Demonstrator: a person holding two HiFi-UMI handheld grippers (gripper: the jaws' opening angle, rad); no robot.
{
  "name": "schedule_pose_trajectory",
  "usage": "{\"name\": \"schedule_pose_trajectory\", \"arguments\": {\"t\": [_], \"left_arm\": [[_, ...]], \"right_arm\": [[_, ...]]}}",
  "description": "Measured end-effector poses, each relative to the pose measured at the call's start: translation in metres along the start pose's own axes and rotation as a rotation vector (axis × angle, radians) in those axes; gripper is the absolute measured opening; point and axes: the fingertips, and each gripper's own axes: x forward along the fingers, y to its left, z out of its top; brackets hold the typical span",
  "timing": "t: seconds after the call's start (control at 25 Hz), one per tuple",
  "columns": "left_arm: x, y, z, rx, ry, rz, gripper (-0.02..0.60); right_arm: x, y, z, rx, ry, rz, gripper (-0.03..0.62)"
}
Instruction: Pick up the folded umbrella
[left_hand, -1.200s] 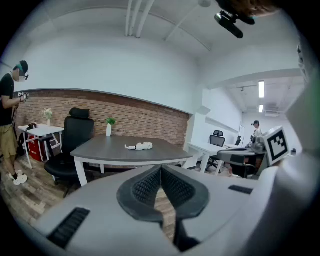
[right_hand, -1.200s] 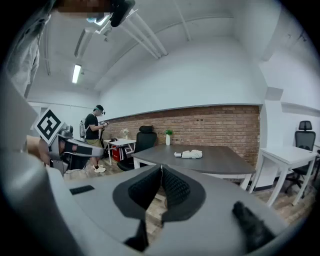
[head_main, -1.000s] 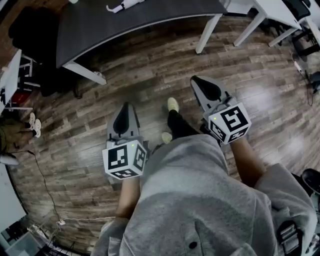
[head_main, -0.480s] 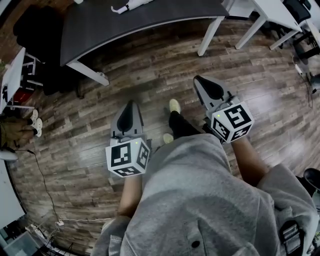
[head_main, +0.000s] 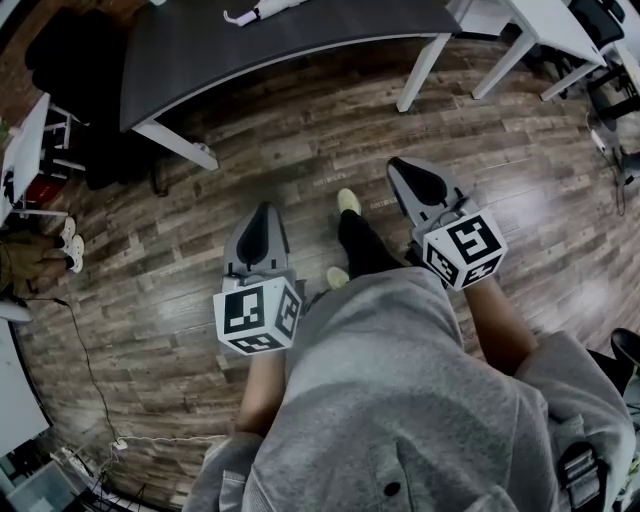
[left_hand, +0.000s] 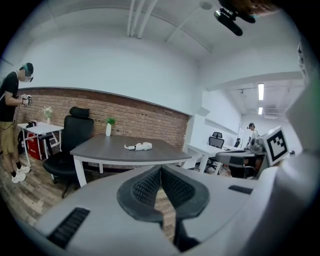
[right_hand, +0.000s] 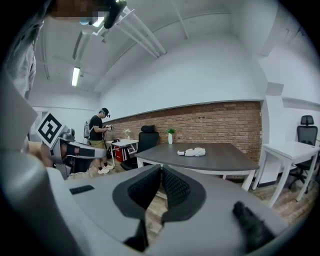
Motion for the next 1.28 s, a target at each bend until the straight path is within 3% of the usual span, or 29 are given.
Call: {"name": "schedule_pose_trajectory", "arguments": {"t": [0.36, 0.52, 0.8, 1.28], "left_arm": [[0.027, 0.016, 0.015, 0.009, -0.011, 0.036, 0.015], [0.044, 0.015, 0.015, 0.020, 0.015, 0.002, 0.015], [0.078, 0.027, 0.021, 0.048, 0.044, 0.011, 0.015], [0.161, 0.045, 0.057, 0.048, 0.047, 0.018, 0.015]], "right_arm": [[0.034, -0.003, 0.007, 0.036, -0.004, 0.071, 0.029], [0.046, -0.013, 0.005, 0.065, 0.004, 0.062, 0.029], [0.076, -0.039, 0.010, 0.092, 0.011, 0.044, 0.029], [0.143, -0.097, 0.041, 0.042, 0.000, 0.045, 0.029]]}}
